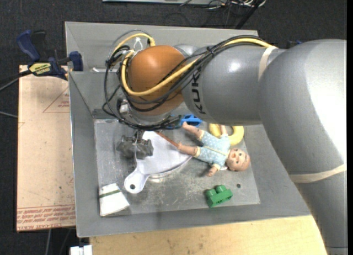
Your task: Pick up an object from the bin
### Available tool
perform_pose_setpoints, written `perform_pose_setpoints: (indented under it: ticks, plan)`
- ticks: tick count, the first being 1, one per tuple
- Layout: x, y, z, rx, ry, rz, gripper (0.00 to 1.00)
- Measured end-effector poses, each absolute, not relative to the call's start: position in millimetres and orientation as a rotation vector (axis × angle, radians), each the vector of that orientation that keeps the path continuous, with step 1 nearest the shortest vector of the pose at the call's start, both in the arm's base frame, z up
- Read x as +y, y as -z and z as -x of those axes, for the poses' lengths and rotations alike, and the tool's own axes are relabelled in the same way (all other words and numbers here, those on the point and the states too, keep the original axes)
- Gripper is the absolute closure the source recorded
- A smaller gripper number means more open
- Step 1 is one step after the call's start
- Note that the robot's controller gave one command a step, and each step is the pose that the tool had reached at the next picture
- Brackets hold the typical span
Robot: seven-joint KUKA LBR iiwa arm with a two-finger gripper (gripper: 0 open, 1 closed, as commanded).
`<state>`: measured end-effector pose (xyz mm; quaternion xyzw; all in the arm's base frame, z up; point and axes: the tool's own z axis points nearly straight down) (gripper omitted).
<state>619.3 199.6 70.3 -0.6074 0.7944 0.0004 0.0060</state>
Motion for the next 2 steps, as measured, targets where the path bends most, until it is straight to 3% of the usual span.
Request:
perform_pose_setpoints:
  ticks: [2]
  plan:
    - [199.5, -73.6, -618.1, 2.488, -0.004, 1.902, 1.0]
